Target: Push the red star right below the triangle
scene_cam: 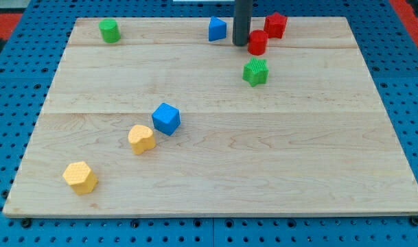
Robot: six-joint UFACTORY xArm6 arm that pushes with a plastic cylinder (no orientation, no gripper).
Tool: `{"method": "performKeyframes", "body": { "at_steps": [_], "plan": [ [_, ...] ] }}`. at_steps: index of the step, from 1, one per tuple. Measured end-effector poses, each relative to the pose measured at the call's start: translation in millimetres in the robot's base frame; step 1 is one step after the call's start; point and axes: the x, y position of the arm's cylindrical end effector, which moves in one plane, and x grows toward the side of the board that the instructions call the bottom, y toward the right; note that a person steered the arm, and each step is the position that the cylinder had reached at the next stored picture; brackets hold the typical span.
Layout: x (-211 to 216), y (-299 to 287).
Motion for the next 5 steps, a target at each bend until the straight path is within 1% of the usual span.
{"method": "performKeyframes", "body": {
  "at_steps": [1,2,3,4,5],
  "plan": [
    [20.8,33.5],
    [1.3,77.2],
    [-40.5,107.9],
    [-98.4,86.4],
    [-99.6,52.9]
  ]
}}
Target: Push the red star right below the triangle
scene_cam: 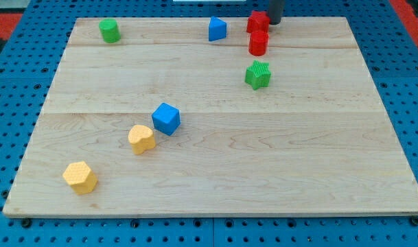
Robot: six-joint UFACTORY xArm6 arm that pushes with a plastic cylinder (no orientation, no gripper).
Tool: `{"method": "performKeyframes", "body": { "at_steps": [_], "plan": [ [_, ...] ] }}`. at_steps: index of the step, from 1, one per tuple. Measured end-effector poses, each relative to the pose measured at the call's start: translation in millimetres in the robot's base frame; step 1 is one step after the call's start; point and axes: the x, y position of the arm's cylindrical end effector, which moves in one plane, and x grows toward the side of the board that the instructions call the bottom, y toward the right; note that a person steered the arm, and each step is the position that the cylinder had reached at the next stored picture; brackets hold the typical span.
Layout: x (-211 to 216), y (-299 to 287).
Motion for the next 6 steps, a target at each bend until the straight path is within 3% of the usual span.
{"method": "performKeyframes", "body": {
  "at_steps": [1,3,6],
  "plan": [
    [-7.3,8.8],
    [0.8,-40.2],
    [99.0,-49.2]
  ]
}}
